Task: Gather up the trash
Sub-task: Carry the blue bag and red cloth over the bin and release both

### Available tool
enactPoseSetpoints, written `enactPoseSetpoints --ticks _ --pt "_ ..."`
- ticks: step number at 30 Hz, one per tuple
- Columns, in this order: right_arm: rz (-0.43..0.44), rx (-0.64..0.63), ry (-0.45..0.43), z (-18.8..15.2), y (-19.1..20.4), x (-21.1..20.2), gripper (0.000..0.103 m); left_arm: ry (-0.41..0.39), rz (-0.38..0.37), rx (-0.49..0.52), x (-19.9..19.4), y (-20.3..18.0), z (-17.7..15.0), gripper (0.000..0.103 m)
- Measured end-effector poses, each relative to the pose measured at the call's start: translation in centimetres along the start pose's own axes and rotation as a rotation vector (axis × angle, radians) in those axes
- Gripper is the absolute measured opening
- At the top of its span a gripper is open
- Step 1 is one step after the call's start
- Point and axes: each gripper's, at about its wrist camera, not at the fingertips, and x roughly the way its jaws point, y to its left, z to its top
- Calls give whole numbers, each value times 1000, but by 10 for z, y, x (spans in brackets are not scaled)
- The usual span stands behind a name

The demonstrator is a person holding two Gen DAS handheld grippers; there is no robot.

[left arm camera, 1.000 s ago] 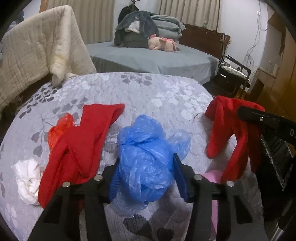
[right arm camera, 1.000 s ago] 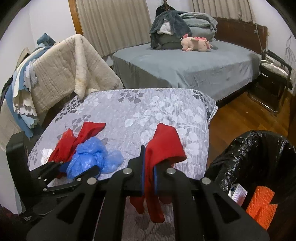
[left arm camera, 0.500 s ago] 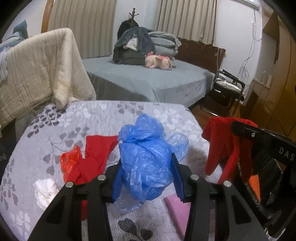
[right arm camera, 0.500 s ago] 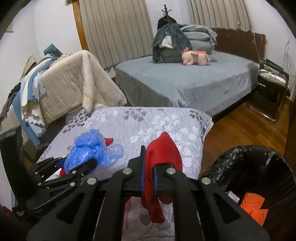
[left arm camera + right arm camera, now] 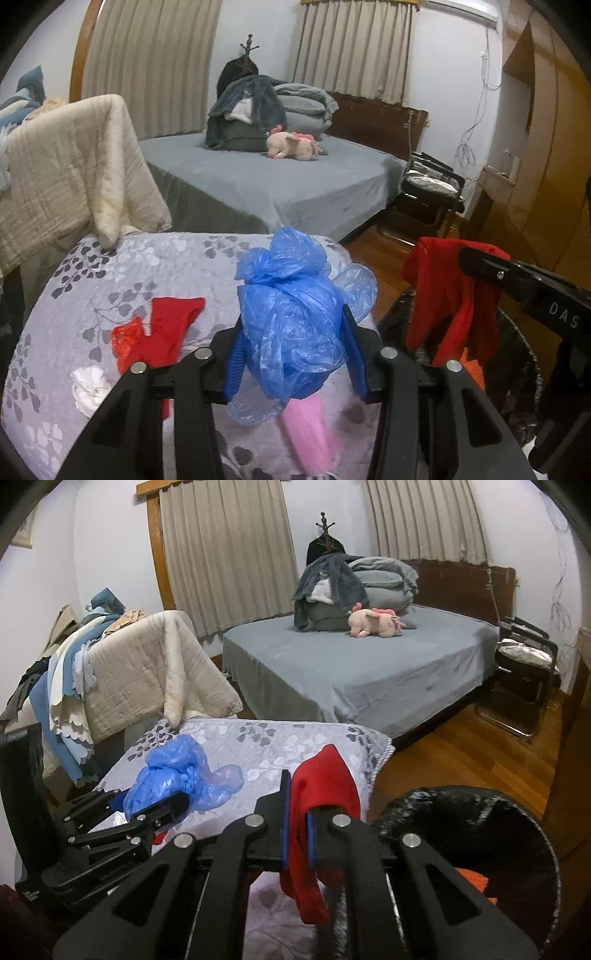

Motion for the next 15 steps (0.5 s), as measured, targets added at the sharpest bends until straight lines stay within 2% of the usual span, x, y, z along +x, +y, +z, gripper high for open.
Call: enactPoseSetpoints --ticks 15 --pt "-121 50 -21 -22 -59 -56 6 7 -128 77 -1 -75 -5 46"
